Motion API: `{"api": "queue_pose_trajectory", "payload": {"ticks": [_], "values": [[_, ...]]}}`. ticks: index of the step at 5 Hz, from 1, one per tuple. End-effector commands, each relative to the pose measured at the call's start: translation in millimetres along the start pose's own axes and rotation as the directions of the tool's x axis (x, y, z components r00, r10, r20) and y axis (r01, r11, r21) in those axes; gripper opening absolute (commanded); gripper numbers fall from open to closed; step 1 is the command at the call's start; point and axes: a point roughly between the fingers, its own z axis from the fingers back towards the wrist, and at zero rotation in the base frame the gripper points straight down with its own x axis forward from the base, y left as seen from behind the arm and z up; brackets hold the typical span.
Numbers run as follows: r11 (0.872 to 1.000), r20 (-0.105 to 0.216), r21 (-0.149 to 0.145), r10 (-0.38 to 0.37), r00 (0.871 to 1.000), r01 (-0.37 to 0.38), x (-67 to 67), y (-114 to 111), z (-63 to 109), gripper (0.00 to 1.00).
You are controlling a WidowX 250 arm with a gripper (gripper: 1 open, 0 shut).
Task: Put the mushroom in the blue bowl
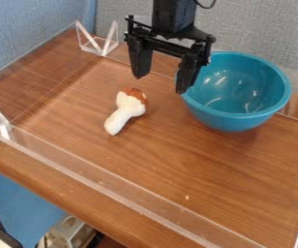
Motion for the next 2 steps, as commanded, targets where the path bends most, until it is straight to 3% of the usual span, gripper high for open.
{"api": "queue_pose_trajectory", "payload": {"ticks": [1,2], "values": [[1.0,-0.001,0.015,0.001,1.0,-0.001,-3.5,14.5,-6.1,1.0],[1.0,-0.007,0.03,0.005,1.0,-0.005,-7.7,29.7,-15.7,1.0]]}}
